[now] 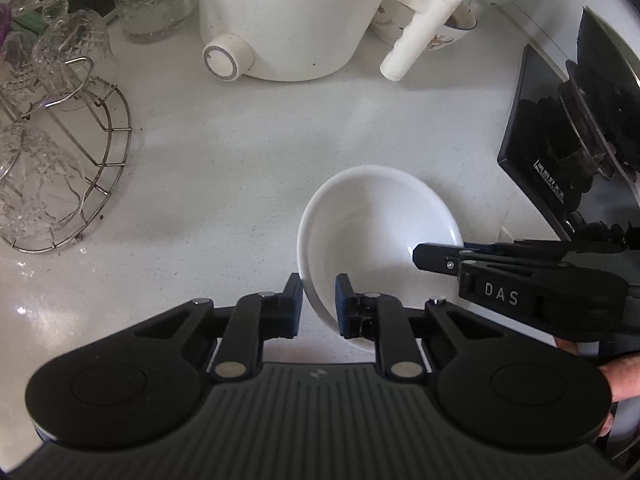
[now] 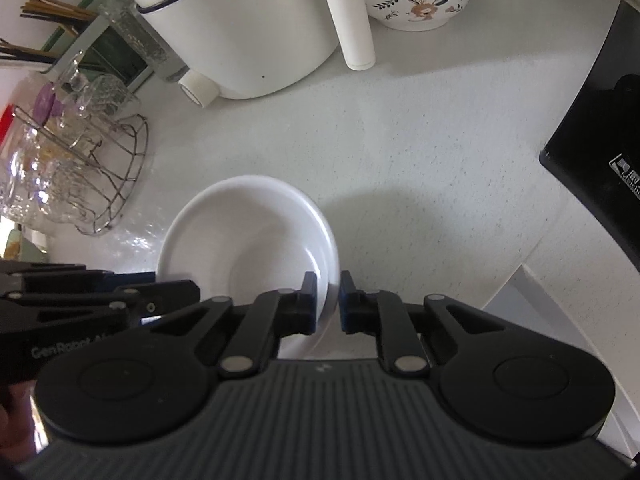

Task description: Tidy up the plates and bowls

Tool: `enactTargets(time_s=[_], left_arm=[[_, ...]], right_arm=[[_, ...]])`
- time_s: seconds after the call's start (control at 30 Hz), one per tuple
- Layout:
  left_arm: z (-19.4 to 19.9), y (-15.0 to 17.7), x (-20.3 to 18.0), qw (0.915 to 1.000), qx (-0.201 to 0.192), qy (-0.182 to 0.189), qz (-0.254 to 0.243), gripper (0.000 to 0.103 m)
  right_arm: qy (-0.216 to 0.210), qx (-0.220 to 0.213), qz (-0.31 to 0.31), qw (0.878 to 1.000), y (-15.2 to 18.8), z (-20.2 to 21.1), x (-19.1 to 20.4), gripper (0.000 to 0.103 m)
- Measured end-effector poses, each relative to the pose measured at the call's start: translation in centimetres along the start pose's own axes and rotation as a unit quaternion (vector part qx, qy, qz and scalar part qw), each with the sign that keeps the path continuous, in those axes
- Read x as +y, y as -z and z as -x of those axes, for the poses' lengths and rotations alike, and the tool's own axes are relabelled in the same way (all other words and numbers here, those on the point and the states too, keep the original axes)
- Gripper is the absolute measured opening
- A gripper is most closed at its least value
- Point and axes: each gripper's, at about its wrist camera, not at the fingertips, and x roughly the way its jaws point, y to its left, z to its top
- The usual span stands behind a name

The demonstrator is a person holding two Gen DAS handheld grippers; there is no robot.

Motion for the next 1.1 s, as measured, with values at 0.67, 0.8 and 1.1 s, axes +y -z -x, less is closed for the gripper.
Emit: enactTargets(time_s=[0.67, 0.8, 1.1], left_arm=[[7.5, 1.7, 0.2, 0.9910, -0.089, 0.061, 0.079, 0.021], [9.5, 2.2, 0.0, 0.9890, -0.105, 0.063, 0.083, 0.021], [12.4, 4.0, 2.1, 0.9767, -0.128, 0.090, 0.147, 0.021]], right_arm=[[-0.045, -0.040, -0.019, 0.998, 1.1, 5.9, 0.6, 0.014], [-0.054, -0.051, -0.018, 0.997, 1.1, 7.3, 1.1, 0.014], [-0.072, -0.066, -0.014, 0.995, 0.8, 9.1, 2.8, 0.014]])
